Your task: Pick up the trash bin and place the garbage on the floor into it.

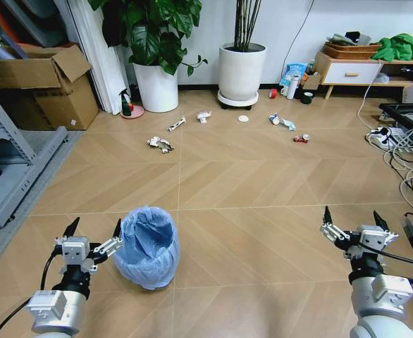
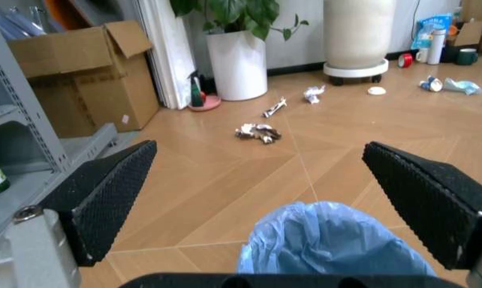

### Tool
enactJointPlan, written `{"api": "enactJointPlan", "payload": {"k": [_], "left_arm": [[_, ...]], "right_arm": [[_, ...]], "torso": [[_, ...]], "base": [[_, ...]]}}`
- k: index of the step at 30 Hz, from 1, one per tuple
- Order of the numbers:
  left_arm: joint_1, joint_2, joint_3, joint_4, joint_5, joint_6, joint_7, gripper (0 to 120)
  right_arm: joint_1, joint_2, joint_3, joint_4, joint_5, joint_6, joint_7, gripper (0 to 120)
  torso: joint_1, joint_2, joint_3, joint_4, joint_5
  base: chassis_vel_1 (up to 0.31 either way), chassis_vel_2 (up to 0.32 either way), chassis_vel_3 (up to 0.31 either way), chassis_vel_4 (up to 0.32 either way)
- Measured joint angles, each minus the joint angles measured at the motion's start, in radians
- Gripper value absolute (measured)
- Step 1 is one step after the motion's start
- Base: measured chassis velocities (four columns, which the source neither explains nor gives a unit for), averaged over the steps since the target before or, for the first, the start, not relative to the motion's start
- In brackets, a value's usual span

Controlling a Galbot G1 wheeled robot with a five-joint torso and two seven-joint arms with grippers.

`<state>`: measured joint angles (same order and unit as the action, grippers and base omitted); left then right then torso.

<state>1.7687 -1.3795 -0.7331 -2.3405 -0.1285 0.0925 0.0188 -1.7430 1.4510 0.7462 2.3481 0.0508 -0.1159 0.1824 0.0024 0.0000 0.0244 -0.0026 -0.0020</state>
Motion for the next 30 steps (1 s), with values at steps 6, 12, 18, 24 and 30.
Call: {"api": "enactJointPlan", "payload": {"k": [6,12,18,24,30], "left_arm": [[-0.004,0.001,0.006,0.005,-0.002,0.004,0.000,100],[-0.004,0.001,0.006,0.007,-0.001,0.005,0.000,100],[-0.003,0.000,0.006,0.007,0.000,0.005,0.001,100],[-0.002,0.006,0.011,0.007,-0.010,0.022,0.001,100],[-0.038,0.078,0.014,0.027,-0.095,0.084,-0.013,100]], "right_arm": [[-0.003,0.012,0.000,-0.001,-0.016,0.003,-0.006,100],[-0.003,0.012,0.003,-0.004,-0.018,0.012,-0.008,100],[-0.004,0.014,0.003,-0.005,-0.018,0.015,-0.009,100],[-0.005,0.014,0.002,-0.005,-0.017,0.017,-0.009,100],[-0.008,0.007,0.003,-0.007,-0.012,0.022,-0.009,100]], "torso": [[0.000,0.000,0.000,0.0000,0.0000],[0.000,0.000,0.000,0.0000,0.0000],[0.000,0.000,0.000,0.0000,0.0000],[0.000,0.000,0.000,0.0001,0.0000],[0.000,0.000,0.000,0.0000,-0.0002]], "base": [[0.000,0.000,0.000,0.000],[0.000,0.000,0.000,0.000],[0.000,0.000,0.000,0.000],[0.000,0.000,0.000,0.000],[0.000,0.000,0.000,0.000]]}}
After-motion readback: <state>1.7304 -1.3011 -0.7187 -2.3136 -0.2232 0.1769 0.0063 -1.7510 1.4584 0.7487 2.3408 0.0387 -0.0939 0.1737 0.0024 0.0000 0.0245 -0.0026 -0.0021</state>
